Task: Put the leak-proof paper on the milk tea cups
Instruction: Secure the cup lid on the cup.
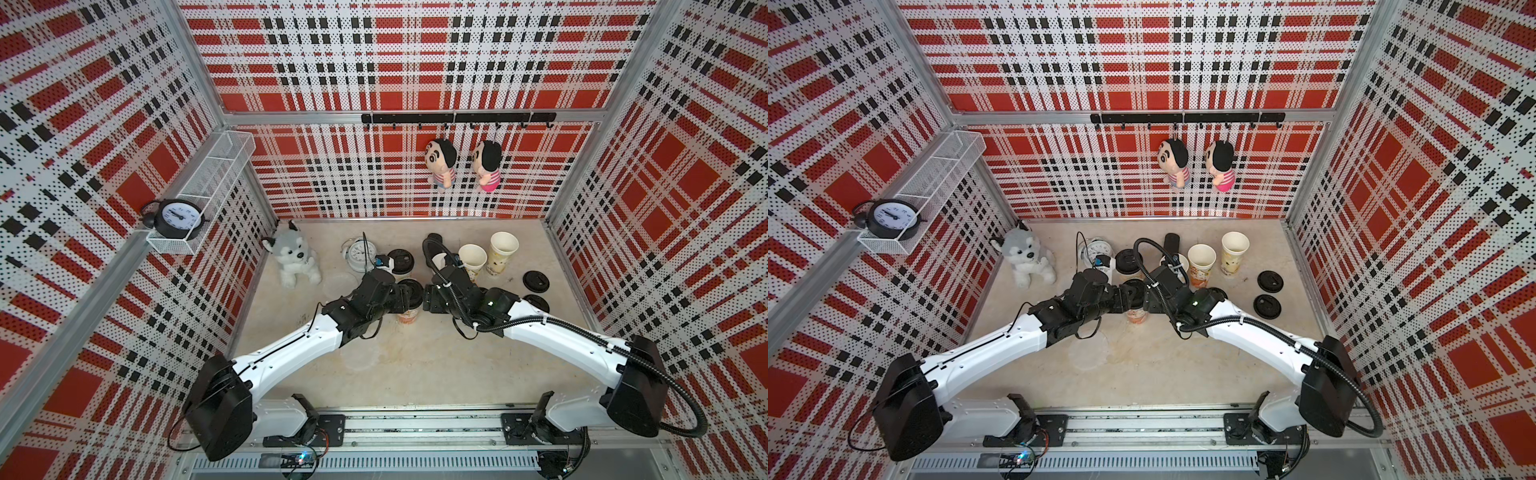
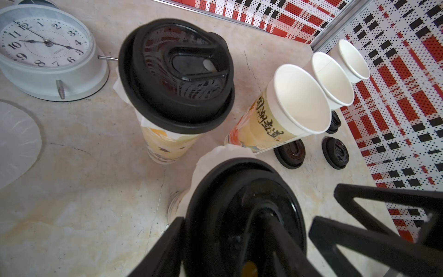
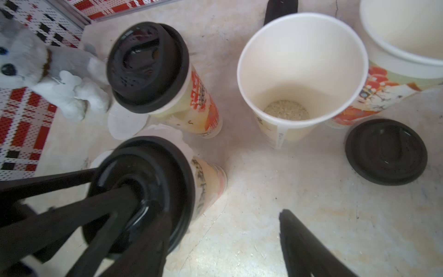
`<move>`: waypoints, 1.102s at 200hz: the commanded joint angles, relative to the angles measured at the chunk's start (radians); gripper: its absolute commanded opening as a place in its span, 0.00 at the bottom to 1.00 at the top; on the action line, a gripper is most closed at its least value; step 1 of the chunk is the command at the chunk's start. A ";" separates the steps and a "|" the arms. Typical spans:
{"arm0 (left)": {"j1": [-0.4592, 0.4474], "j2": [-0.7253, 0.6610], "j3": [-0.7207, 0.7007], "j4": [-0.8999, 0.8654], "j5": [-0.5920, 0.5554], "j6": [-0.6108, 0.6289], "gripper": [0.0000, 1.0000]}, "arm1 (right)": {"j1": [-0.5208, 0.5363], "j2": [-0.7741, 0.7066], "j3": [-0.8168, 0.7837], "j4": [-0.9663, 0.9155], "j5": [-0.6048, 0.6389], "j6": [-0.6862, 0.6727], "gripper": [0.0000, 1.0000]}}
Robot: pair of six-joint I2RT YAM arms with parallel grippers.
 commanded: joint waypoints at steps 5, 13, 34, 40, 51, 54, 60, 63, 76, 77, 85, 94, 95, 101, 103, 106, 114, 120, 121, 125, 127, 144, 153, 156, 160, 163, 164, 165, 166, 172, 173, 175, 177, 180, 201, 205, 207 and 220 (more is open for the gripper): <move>-0.004 0.049 -0.029 -0.186 0.023 0.023 0.55 | -0.020 -0.060 -0.014 0.057 -0.074 -0.058 0.75; -0.002 0.049 -0.024 -0.192 0.020 0.022 0.55 | -0.025 -0.070 -0.016 0.061 -0.080 -0.059 0.75; 0.002 0.047 0.002 -0.212 0.003 0.023 0.56 | -0.034 -0.095 -0.024 0.058 -0.080 -0.058 0.75; 0.002 0.047 0.009 -0.218 -0.003 0.025 0.56 | -0.038 -0.100 -0.028 0.058 -0.080 -0.059 0.75; 0.004 0.047 0.025 -0.227 -0.009 0.030 0.58 | -0.043 -0.110 -0.034 0.055 -0.080 -0.056 0.75; 0.005 0.047 0.030 -0.229 -0.009 0.031 0.58 | -0.045 -0.112 -0.035 0.055 -0.080 -0.054 0.75; 0.006 0.049 0.038 -0.234 -0.013 0.033 0.59 | -0.046 -0.116 -0.038 0.054 -0.081 -0.054 0.76; 0.007 0.048 0.044 -0.237 -0.013 0.035 0.59 | -0.048 -0.119 -0.039 0.053 -0.082 -0.054 0.75; 0.009 0.053 0.067 -0.251 -0.017 0.044 0.60 | -0.052 -0.127 -0.046 0.054 -0.082 -0.053 0.75; 0.009 0.053 0.068 -0.253 -0.017 0.045 0.60 | -0.052 -0.128 -0.046 0.053 -0.081 -0.053 0.75; 0.011 0.056 0.083 -0.259 -0.023 0.051 0.61 | -0.054 -0.131 -0.049 0.054 -0.082 -0.052 0.75; 0.013 0.061 0.100 -0.265 -0.024 0.057 0.62 | -0.056 -0.135 -0.053 0.054 -0.079 -0.052 0.75; 0.014 0.061 0.101 -0.266 -0.024 0.058 0.62 | -0.057 -0.135 -0.054 0.054 -0.080 -0.052 0.75; 0.016 0.066 0.112 -0.270 -0.026 0.063 0.63 | -0.059 -0.137 -0.056 0.052 -0.080 -0.050 0.76; 0.016 0.066 0.115 -0.271 -0.026 0.062 0.63 | -0.060 -0.137 -0.057 0.052 -0.080 -0.050 0.76; 0.017 0.069 0.121 -0.274 -0.027 0.065 0.63 | -0.060 -0.139 -0.056 0.052 -0.079 -0.051 0.76; 0.019 0.075 0.136 -0.279 -0.029 0.070 0.63 | -0.063 -0.140 -0.059 0.051 -0.082 -0.048 0.76; 0.019 0.078 0.146 -0.283 -0.030 0.073 0.63 | -0.063 -0.142 -0.060 0.050 -0.082 -0.050 0.76; 0.019 0.079 0.148 -0.284 -0.030 0.073 0.63 | -0.064 -0.142 -0.061 0.051 -0.082 -0.050 0.76; 0.019 0.082 0.154 -0.285 -0.031 0.075 0.63 | -0.065 -0.142 -0.061 0.050 -0.084 -0.050 0.76; 0.019 0.083 0.158 -0.287 -0.032 0.076 0.63 | -0.065 -0.143 -0.061 0.050 -0.084 -0.049 0.76; 0.019 0.093 0.186 -0.297 -0.036 0.081 0.64 | -0.070 -0.145 -0.062 0.044 -0.084 -0.050 0.76; 0.019 0.097 0.199 -0.302 -0.040 0.084 0.65 | -0.072 -0.145 -0.064 0.042 -0.083 -0.050 0.76; 0.019 0.097 0.202 -0.305 -0.040 0.085 0.65 | -0.073 -0.145 -0.064 0.041 -0.083 -0.049 0.76; 0.019 0.098 0.209 -0.307 -0.041 0.086 0.65 | -0.073 -0.147 -0.065 0.043 -0.085 -0.050 0.76; 0.019 0.099 0.214 -0.309 -0.043 0.086 0.66 | -0.074 -0.147 -0.065 0.043 -0.085 -0.049 0.76; 0.019 0.099 0.216 -0.309 -0.043 0.087 0.66 | -0.075 -0.147 -0.065 0.043 -0.085 -0.049 0.76; 0.019 0.099 0.217 -0.310 -0.043 0.087 0.66 | -0.075 -0.146 -0.065 0.042 -0.085 -0.049 0.76; 0.019 0.100 0.218 -0.311 -0.042 0.087 0.66 | -0.076 -0.147 -0.065 0.042 -0.085 -0.049 0.76; 0.019 0.100 0.227 -0.316 -0.044 0.089 0.66 | -0.077 -0.148 -0.065 0.041 -0.085 -0.050 0.76; 0.019 0.101 0.228 -0.317 -0.044 0.090 0.66 | -0.077 -0.148 -0.066 0.042 -0.086 -0.051 0.76; 0.019 0.102 0.231 -0.319 -0.045 0.091 0.66 | -0.077 -0.148 -0.065 0.042 -0.086 -0.050 0.76; 0.019 0.102 0.235 -0.321 -0.047 0.091 0.66 | -0.077 -0.150 -0.066 0.041 -0.086 -0.050 0.76; 0.019 0.102 0.240 -0.323 -0.047 0.092 0.66 | -0.078 -0.150 -0.065 0.042 -0.087 -0.050 0.76; 0.019 0.099 0.268 -0.334 -0.049 0.097 0.67 | -0.084 -0.151 -0.062 0.037 -0.088 -0.052 0.76; 0.019 0.099 0.273 -0.335 -0.048 0.098 0.67 | -0.086 -0.153 -0.061 0.035 -0.088 -0.052 0.76; 0.019 0.099 0.274 -0.336 -0.047 0.099 0.67 | -0.086 -0.153 -0.062 0.035 -0.087 -0.053 0.76; 0.019 0.097 0.285 -0.339 -0.046 0.102 0.67 | -0.089 -0.154 -0.062 0.033 -0.088 -0.053 0.76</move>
